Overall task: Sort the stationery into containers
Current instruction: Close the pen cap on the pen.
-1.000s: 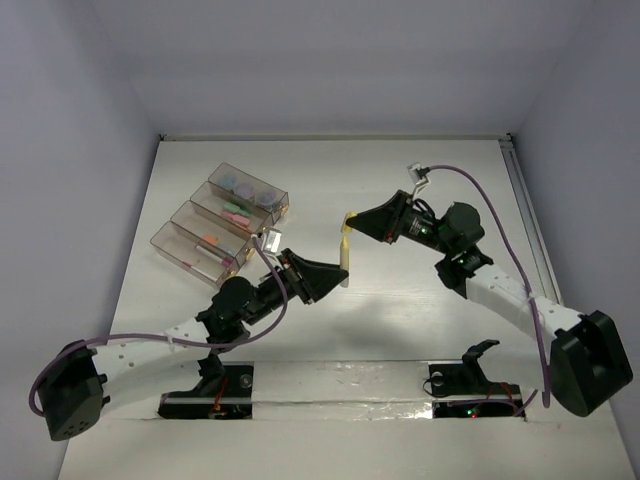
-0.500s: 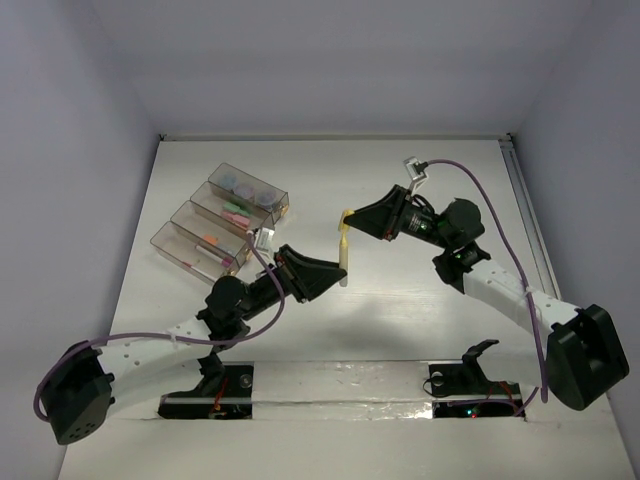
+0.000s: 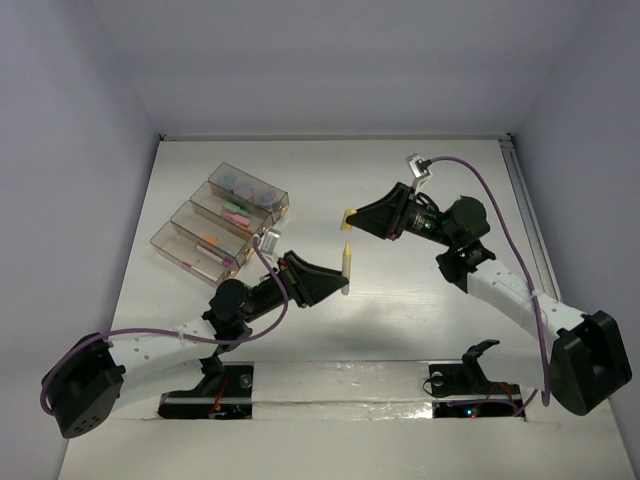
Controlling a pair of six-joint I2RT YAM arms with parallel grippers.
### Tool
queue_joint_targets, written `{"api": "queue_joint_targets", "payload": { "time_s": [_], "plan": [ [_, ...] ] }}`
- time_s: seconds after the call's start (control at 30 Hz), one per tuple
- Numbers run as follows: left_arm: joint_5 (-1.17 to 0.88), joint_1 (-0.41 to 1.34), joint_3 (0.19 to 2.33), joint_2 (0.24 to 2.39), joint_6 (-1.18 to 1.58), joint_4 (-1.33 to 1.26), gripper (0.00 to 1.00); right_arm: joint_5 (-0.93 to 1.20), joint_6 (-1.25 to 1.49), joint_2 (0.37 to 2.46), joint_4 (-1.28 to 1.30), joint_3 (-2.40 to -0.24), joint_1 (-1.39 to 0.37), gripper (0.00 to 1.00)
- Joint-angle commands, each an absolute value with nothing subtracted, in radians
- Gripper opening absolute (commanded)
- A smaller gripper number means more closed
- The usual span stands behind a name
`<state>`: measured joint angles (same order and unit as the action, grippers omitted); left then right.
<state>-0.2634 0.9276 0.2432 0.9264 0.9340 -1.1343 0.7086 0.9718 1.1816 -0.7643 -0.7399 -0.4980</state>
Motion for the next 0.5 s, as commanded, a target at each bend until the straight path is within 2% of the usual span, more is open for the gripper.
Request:
{"api": "queue_joint_targets", "payload": {
  "time_s": [0.0,0.47],
  "plan": [
    [-0.287,0.922,0.245,0.904,0.942,-1.227,0.0,0.753,0.937,1.154,-0.753,-0.792,-0.494,0.0],
    [-0.288,0.891,0.255,0.879,0.934,-1.192,0.0,0.81,0.943,1.178,-0.769,-0.79,-0.494,0.0]
  ]
}}
